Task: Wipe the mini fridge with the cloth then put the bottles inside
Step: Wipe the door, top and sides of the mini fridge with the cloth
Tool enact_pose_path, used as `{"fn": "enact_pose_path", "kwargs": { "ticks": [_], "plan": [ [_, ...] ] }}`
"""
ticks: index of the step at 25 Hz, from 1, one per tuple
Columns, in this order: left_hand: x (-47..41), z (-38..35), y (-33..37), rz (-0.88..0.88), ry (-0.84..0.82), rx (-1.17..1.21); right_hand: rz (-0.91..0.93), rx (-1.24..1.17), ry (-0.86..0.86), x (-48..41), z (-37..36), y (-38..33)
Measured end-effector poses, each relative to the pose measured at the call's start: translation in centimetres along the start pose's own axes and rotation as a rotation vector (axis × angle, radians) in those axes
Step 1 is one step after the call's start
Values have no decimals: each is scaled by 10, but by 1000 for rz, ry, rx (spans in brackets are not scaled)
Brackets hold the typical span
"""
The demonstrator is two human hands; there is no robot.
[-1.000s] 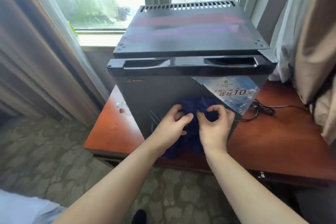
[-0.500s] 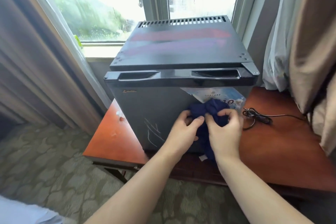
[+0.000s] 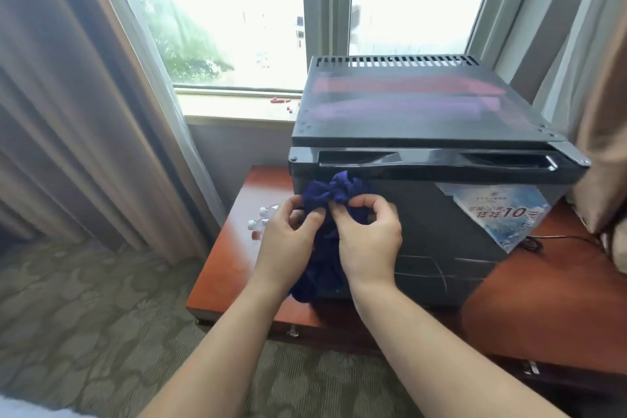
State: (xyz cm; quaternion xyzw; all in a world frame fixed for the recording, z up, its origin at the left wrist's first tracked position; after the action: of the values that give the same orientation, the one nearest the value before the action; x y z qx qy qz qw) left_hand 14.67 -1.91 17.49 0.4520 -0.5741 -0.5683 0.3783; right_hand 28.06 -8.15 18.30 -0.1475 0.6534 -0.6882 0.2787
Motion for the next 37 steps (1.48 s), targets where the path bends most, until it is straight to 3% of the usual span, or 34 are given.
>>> {"fn": "enact_pose_path", "kwargs": {
  "ticks": [7,11,15,24,29,33,37],
  "plan": [
    [6,12,-31,78,29,-35,-41,89,-112,2,-7,25],
    [7,-14,-44,82,47,-137,-116,96,-84,-10,18,50],
    [8,-64,-66,76,-6,-182,-209,74,-18,-27,64,86],
    [13,-213,-135,297,-180,-159,-391,155,153,-79,190,173],
    [23,-271,-169,371,-201,-190,-459,157,156,-98,235,202],
    [27,-273,-183,398,-139,-188,-499,97,101,-99,233,219],
    [28,-228,-194,417,-31,-189,-533,121,63,-80,201,232]
  ]
}}
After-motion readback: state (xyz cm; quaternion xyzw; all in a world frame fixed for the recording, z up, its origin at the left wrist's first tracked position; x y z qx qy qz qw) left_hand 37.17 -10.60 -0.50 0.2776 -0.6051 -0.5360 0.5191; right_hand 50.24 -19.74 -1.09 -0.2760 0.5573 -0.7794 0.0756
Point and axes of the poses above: each hand's wrist, its own x-axis away from the middle knuckle, its own z-axis out of the back of the hand, y = z × x, the point moved 6 cm from there along -x, towards the middle knuckle, and after that the axes turned 3 degrees about x, right-handed, at the moved point
